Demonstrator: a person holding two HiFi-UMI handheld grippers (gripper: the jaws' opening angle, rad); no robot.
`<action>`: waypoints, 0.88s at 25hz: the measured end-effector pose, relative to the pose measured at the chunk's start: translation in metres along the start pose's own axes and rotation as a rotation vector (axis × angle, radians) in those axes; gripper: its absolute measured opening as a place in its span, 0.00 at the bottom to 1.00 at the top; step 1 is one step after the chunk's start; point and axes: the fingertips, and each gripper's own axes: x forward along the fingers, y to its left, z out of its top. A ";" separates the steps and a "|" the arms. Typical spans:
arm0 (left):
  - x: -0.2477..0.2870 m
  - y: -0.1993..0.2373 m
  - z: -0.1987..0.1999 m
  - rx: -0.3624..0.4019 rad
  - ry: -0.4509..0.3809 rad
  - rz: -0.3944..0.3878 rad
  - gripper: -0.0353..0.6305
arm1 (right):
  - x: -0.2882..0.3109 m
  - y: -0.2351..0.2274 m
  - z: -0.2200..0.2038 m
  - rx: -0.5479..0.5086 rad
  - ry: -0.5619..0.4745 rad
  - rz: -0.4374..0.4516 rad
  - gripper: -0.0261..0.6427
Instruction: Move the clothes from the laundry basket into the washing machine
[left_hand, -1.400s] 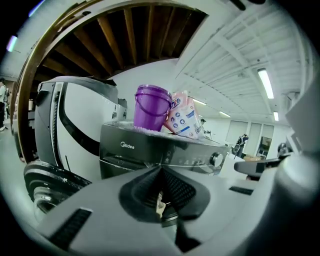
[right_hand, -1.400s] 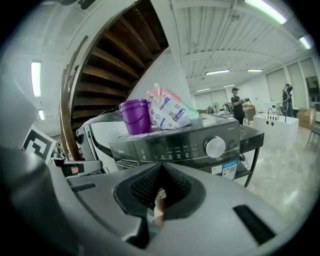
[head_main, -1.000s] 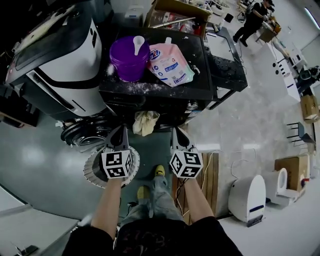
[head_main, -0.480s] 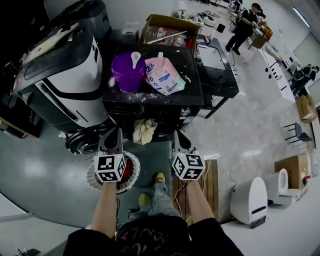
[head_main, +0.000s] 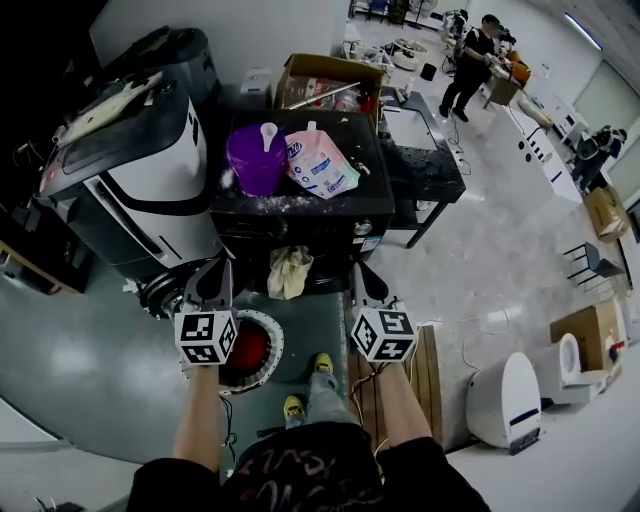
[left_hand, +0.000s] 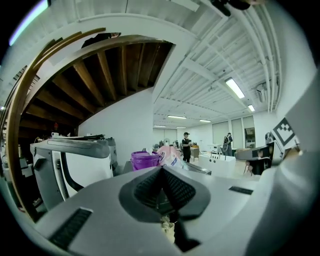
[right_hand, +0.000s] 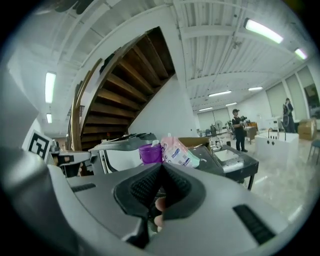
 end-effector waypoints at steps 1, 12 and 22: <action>-0.005 0.000 0.003 0.000 -0.004 -0.003 0.07 | -0.005 0.003 0.002 -0.017 -0.003 -0.002 0.04; -0.057 0.005 0.016 -0.001 -0.057 0.018 0.07 | -0.051 0.012 0.014 -0.054 -0.036 -0.040 0.04; -0.076 0.002 0.022 0.039 -0.081 0.009 0.07 | -0.068 0.024 0.022 -0.072 -0.066 -0.034 0.04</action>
